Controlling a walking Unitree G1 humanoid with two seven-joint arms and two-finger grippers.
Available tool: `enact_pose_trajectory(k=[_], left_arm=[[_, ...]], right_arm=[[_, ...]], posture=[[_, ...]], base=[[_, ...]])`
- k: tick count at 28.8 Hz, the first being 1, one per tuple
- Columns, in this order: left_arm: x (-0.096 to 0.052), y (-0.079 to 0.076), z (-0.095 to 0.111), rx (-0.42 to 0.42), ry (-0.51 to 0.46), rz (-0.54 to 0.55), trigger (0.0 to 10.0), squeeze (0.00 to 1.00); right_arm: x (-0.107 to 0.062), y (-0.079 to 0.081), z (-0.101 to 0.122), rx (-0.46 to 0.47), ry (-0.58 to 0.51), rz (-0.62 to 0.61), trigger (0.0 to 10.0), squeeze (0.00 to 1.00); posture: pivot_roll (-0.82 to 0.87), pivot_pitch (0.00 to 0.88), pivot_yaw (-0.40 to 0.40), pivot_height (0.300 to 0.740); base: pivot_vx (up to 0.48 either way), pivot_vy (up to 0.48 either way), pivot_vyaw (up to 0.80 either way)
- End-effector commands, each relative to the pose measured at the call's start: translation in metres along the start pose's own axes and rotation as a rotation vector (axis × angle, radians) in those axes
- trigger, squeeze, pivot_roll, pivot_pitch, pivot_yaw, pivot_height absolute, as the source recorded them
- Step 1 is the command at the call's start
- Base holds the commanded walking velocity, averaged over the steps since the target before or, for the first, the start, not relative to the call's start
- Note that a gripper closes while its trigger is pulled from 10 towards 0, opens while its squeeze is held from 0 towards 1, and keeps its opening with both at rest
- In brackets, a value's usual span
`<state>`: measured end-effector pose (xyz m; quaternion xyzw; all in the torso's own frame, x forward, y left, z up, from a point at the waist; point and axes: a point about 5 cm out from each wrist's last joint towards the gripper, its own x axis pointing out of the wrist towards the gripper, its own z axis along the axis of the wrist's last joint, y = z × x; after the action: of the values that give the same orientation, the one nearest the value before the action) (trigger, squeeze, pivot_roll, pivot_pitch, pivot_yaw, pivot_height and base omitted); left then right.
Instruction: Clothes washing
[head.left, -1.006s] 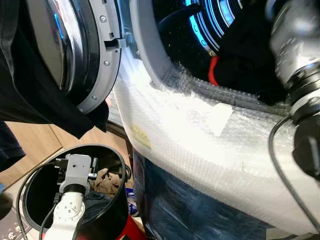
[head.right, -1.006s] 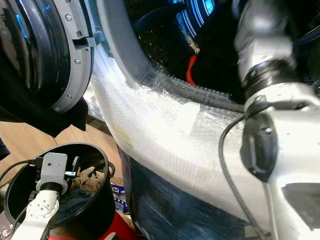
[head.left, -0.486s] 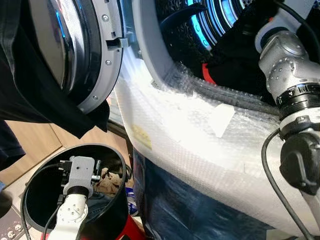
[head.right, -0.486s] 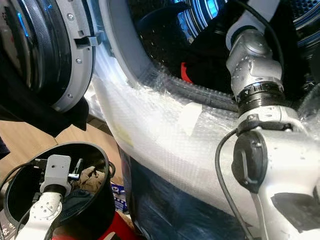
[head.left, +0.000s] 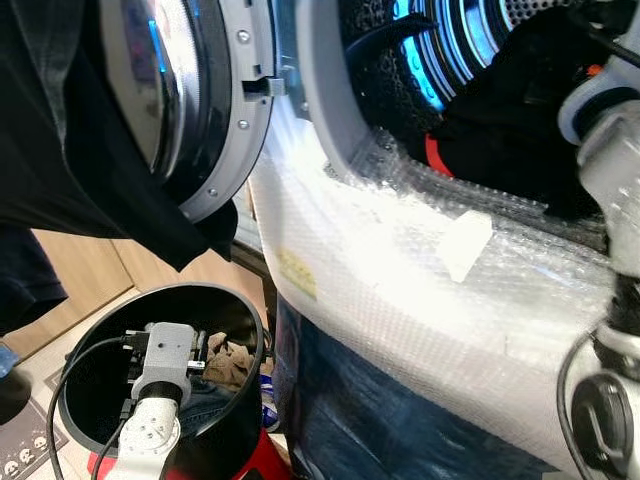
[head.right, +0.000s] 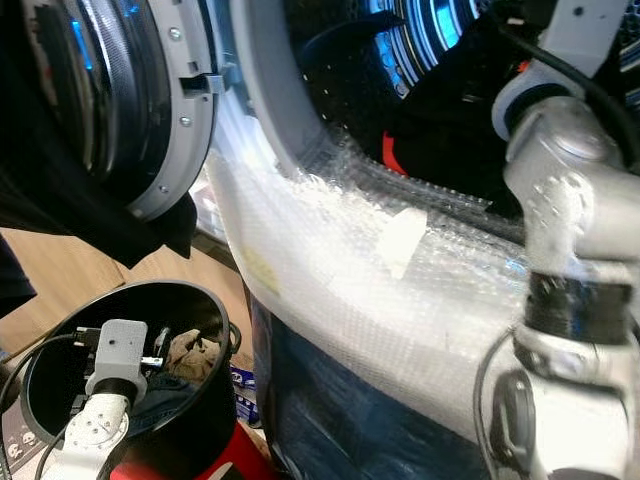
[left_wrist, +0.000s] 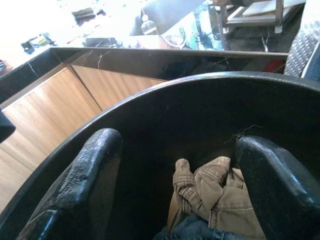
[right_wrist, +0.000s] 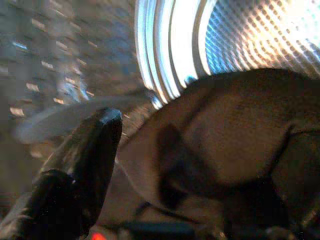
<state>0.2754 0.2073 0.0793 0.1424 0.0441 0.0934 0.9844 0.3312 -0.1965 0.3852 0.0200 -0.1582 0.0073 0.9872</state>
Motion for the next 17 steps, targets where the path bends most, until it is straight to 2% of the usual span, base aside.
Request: enact_pose_trajectory(k=[1, 5, 8, 9, 11, 13, 15, 17], left_arm=[[0.002, -0.002, -0.001, 0.019, 0.005, -0.020, 10.0, 0.00], [0.004, -0.008, -0.001, 0.024, 0.003, -0.047, 10.0, 0.00], [0.004, -0.010, -0.002, 0.028, 0.009, -0.053, 10.0, 0.00], [0.003, -0.011, -0.005, 0.025, 0.018, -0.050, 10.0, 0.00], [0.001, -0.011, -0.007, 0.021, 0.026, -0.047, 10.0, 0.00], [-0.001, -0.011, -0.009, 0.026, 0.032, -0.050, 10.0, 0.00], [-0.002, -0.012, -0.010, 0.025, 0.033, -0.050, 10.0, 0.00], [-0.003, -0.013, -0.010, 0.019, 0.030, -0.047, 10.0, 0.00]], right_arm=[[-0.009, 0.010, 0.012, -0.008, -0.044, 0.067, 10.0, 0.00], [-0.026, 0.038, 0.034, 0.066, -0.145, 0.252, 10.0, 0.00], [-0.038, 0.054, 0.049, 0.048, -0.256, 0.385, 10.0, 0.00], [-0.045, 0.062, 0.053, 0.075, -0.285, 0.456, 10.0, 0.00], [-0.047, 0.064, 0.054, 0.090, -0.268, 0.480, 10.0, 0.00], [-0.044, 0.064, 0.047, 0.059, -0.191, 0.466, 10.0, 0.00], [-0.036, 0.059, 0.037, 0.003, -0.104, 0.411, 10.0, 0.00], [-0.027, 0.049, 0.031, -0.005, -0.068, 0.341, 10.0, 0.00]], posture=[[-0.12, 0.000, 0.012, 0.740], [-0.13, 0.000, 0.016, 0.740], [-0.12, 0.000, 0.012, 0.740], [-0.12, 0.000, 0.004, 0.740], [-0.12, 0.000, 0.003, 0.740], [-0.12, 0.000, -0.002, 0.740], [-0.11, 0.000, -0.009, 0.740], [-0.10, 0.000, -0.017, 0.740]], base=[[0.000, 0.000, 0.00], [0.000, 0.000, 0.00], [0.000, 0.000, 0.00], [0.000, 0.000, 0.00], [0.000, 0.000, 0.00], [0.000, 0.000, 0.00], [0.000, 0.000, 0.00], [0.000, 0.000, 0.00]])
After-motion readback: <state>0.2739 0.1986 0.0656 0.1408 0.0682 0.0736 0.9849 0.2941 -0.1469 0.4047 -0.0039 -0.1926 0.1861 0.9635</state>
